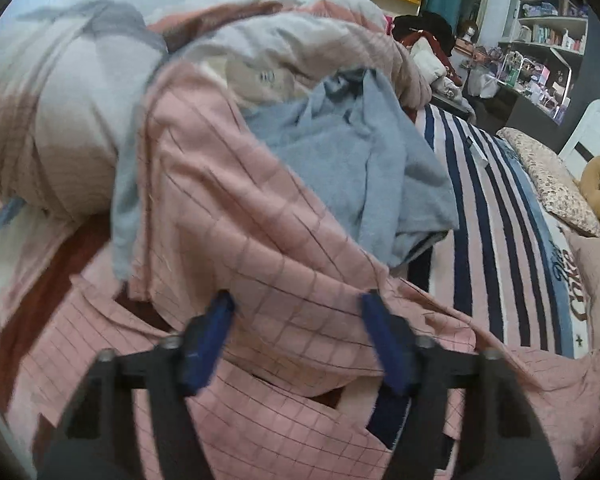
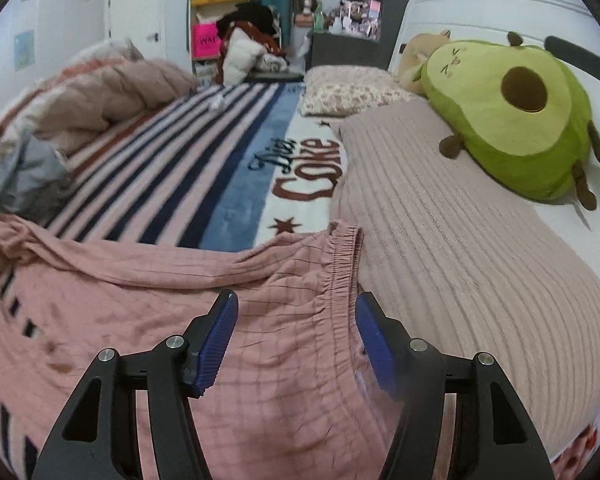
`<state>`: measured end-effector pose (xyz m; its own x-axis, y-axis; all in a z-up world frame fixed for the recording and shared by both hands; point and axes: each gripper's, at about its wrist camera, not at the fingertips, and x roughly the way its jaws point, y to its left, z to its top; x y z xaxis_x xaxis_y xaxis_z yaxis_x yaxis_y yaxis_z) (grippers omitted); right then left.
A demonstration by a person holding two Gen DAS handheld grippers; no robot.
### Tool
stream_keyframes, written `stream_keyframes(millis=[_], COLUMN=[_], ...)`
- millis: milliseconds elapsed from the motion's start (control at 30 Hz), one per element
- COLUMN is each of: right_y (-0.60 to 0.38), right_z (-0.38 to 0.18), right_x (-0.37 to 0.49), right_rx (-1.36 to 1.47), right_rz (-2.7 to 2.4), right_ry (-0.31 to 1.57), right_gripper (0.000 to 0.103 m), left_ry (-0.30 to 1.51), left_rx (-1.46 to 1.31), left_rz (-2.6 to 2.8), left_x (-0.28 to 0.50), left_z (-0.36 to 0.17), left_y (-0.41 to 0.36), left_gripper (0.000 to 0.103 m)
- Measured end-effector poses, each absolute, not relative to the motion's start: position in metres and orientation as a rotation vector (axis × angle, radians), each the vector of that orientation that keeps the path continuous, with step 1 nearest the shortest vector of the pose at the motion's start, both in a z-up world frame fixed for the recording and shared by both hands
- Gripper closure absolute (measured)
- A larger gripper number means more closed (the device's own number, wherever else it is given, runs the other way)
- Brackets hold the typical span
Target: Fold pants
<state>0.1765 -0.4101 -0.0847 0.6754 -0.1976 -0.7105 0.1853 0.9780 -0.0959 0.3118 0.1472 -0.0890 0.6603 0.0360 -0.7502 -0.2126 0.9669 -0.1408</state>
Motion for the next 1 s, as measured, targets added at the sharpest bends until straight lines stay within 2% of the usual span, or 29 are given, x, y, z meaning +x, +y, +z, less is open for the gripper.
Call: stream_keyframes(millis=[33, 67, 133, 300, 533, 600, 633, 667, 1000], right_y=[-0.413, -0.418, -0.428, -0.454, -0.462, -0.461, -0.461, -0.463, -0.465], right_z=[-0.088, -0.091, -0.094, -0.106, -0.135, -0.137, -0.137, -0.138, -0.081], right_x=[0.183, 0.191, 0.202, 0.234, 0.279, 0.286, 0.288, 0.289, 0.23], right_rx=[-0.021, -0.016, 0.002, 0.055, 0.109, 0.095, 0.098, 0.118, 0.2], right_rz=[-0.226, -0.236, -0.25, -0.234, -0.236, -0.271, -0.283, -0.281, -0.25], right_ry=[0.805, 0.812, 0.819, 0.868, 0.975, 0.979, 0.982, 0.989, 0.767], right_gripper=[0.046, 0.046, 0.045, 0.043, 0.045, 0.061, 0.093, 0.1, 0.103], left_ry=[0.838, 0.837, 0.823, 0.79, 0.745, 0.735, 0.726, 0.717, 0.609], left_rx=[-0.228, -0.224, -0.21, -0.241, -0.243, -0.243, -0.242, -0.242, -0.234], left_rz=[0.136, 0.138, 0.151, 0.154, 0.15, 0.149, 0.148, 0.148, 0.14], left_x=[0.312, 0.312, 0.31, 0.3, 0.283, 0.28, 0.277, 0.274, 0.23], left_z=[-0.092, -0.093, -0.093, -0.09, -0.082, -0.078, -0.075, -0.072, -0.033], left_y=[0.147, 0.146, 0.145, 0.152, 0.155, 0.155, 0.155, 0.155, 0.164], left_gripper=[0.065, 0.068, 0.083, 0.098, 0.101, 0.102, 0.102, 0.102, 0.102])
